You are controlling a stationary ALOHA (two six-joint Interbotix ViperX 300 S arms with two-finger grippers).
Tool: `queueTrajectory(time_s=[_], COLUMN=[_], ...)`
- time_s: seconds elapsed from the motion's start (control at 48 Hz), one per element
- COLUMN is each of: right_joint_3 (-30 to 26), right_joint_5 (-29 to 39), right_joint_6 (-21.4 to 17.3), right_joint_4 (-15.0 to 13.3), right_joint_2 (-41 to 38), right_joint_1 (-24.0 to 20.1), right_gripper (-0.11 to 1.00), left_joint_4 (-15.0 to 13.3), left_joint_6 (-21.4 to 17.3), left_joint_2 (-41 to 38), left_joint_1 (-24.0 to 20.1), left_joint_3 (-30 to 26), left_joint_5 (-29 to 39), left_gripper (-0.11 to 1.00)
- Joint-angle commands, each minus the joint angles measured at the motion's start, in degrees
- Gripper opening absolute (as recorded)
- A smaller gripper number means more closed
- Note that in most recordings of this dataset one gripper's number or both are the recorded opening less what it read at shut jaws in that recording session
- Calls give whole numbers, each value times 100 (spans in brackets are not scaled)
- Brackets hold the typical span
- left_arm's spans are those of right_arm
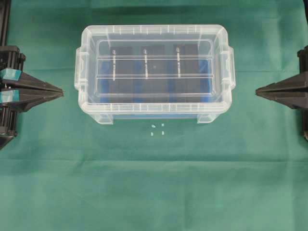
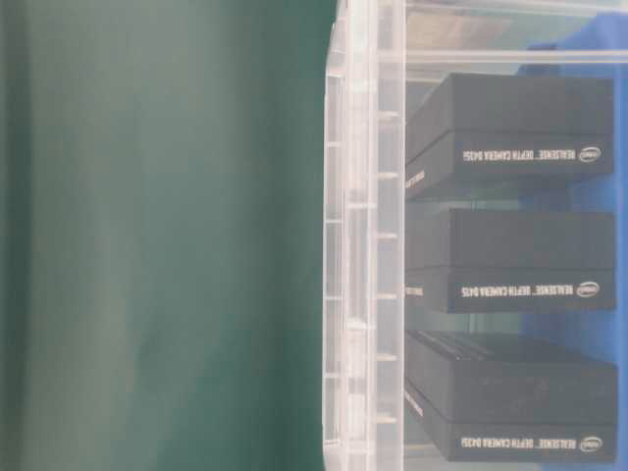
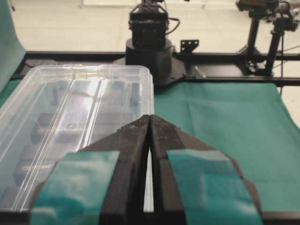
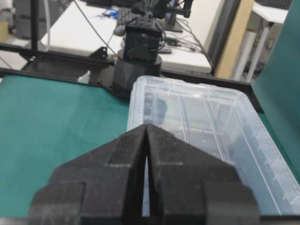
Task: Clamp the lid of the box with both arms, then lift and open it.
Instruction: 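Raise both grippers from rest beside the clear box, then rotate both grippers and move them toward the lid's side edges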
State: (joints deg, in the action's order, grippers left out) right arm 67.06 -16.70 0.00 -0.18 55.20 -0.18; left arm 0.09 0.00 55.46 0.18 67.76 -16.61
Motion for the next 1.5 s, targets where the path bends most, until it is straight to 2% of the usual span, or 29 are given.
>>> queueTrajectory(time_s=[0.0,0.187,0.354,0.729,0.916,1.02,1.207,1.478], right_joint_3=[-149,-387,-519,-896,-993,-1099,-1477,-1951], right_joint_5=[44,686,844,1512,1846,2250,3656,5335], right_joint_6=[0,18,18,18,-9,-18,-123,-404], right_joint_4=[0,-9,-9,-9,-9,-9,-9,-70], right_joint_2=[-53,-97,-88,-88,-149,-220,-536,-1450], right_joint_1=[9,9,79,1195,1450,1459,1564,1767], right_gripper=[1,1,1,1,1,1,1,1], left_joint_4=[9,18,18,18,18,18,18,18], left_joint_6=[-53,-88,-97,-158,-114,-97,105,246], left_joint_2=[-53,-79,-26,114,114,123,62,-360], left_joint_1=[-18,-9,-79,-1310,-1564,-1564,-1608,-1881], left_joint_3=[-343,-475,-483,-606,-633,-800,-1292,-1617], left_joint_5=[167,457,457,993,1336,1995,3665,5019], left_gripper=[2,2,2,2,2,2,2,2])
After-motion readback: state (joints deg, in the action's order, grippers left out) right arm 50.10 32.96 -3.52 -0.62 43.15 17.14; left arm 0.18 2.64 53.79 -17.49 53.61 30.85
